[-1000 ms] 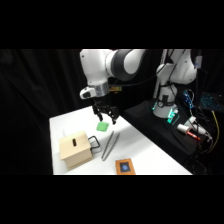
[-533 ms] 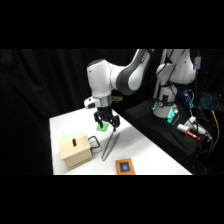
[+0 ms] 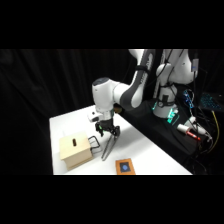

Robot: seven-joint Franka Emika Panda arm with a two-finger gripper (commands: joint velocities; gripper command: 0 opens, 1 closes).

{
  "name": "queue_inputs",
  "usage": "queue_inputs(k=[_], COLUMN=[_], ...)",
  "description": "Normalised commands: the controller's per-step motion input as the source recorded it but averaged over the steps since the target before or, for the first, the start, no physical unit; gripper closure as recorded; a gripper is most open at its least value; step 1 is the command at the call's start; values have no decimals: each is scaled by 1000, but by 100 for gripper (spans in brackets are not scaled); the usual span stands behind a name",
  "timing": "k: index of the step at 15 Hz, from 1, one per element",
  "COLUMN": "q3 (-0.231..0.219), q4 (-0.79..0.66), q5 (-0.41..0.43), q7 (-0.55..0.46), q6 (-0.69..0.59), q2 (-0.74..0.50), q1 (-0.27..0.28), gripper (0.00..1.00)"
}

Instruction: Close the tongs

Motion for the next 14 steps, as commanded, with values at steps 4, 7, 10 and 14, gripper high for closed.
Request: queue_inputs(k=[4,7,10,14], q3=[33,99,128,127], q4=[196,234,202,167], q5=[-200,-96,-73,-67], q7=[-24,-53,-44,-28], q6=[152,19,-33,-54], q2=[198,216,211,147], q1=[-104,-126,-112,-110], gripper=[0,0,0,0])
